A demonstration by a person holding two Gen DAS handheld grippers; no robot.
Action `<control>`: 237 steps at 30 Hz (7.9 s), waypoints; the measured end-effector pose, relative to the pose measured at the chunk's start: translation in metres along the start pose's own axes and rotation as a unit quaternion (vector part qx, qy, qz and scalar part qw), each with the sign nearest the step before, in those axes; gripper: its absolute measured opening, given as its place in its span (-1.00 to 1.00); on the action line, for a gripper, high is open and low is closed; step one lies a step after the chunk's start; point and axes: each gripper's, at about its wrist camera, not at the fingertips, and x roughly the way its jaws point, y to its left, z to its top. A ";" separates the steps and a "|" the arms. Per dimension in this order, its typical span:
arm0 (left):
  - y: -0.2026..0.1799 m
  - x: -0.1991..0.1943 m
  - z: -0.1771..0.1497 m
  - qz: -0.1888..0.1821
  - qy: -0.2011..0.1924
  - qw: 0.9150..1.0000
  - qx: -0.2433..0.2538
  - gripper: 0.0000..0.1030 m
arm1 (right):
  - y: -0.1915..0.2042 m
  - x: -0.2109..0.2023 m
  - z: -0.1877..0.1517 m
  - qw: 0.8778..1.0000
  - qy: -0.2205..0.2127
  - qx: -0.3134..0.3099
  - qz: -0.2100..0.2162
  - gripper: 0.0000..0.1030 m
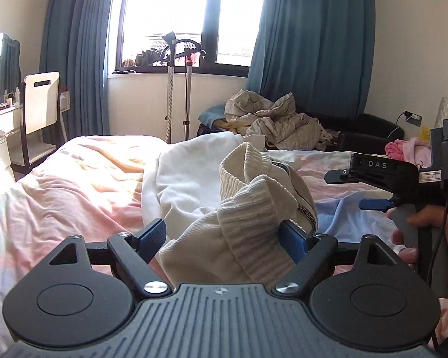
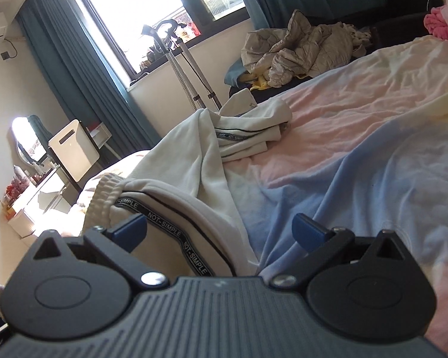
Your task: Fold clothes
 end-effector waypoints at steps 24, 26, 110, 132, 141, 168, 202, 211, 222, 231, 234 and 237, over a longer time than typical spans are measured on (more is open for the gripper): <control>0.042 -0.007 -0.025 -0.031 -0.028 0.999 -0.010 0.63 | 0.165 0.132 0.051 0.905 0.152 -0.396 -0.026 1.00; 0.047 -0.007 -0.026 -0.034 -0.027 0.999 -0.017 0.63 | 0.158 0.133 0.055 0.906 0.167 -0.387 -0.035 1.00; 0.105 0.008 0.174 0.043 -0.058 0.992 -0.102 -0.66 | 0.069 -0.067 -0.064 0.998 -0.009 -0.039 0.056 -0.78; 0.458 0.142 0.193 0.278 0.015 0.945 -0.171 -0.79 | 0.431 0.153 -0.183 0.939 0.105 -0.143 0.295 -0.76; 0.502 0.192 0.130 0.291 0.068 0.931 -0.211 -0.74 | 0.437 0.182 -0.193 0.934 0.131 -0.150 0.295 -0.72; 0.146 -0.009 0.106 0.161 -0.041 0.981 -0.098 0.75 | 0.267 -0.038 -0.069 0.955 -0.006 -0.239 0.174 0.36; 0.022 0.096 0.001 0.115 -0.059 0.991 0.019 0.78 | 0.090 0.036 -0.036 0.980 -0.086 -0.180 -0.023 0.38; 0.028 0.104 -0.004 0.104 -0.038 0.994 -0.006 0.78 | 0.088 0.040 -0.037 0.979 -0.080 -0.182 -0.046 0.40; 0.011 0.131 -0.001 0.087 -0.026 0.993 0.080 0.86 | 0.079 0.022 -0.022 0.980 -0.098 -0.165 -0.052 0.65; -0.011 0.219 0.039 0.107 -0.039 0.982 0.149 0.93 | 0.057 0.021 -0.011 0.985 -0.104 -0.123 -0.069 0.81; -0.021 0.255 0.048 0.112 -0.029 0.978 0.175 0.98 | 0.052 0.023 -0.009 0.987 -0.102 -0.106 -0.058 0.82; -0.028 0.301 0.047 0.153 0.006 0.965 0.213 0.98 | 0.048 0.025 -0.008 0.989 -0.101 -0.098 -0.048 0.83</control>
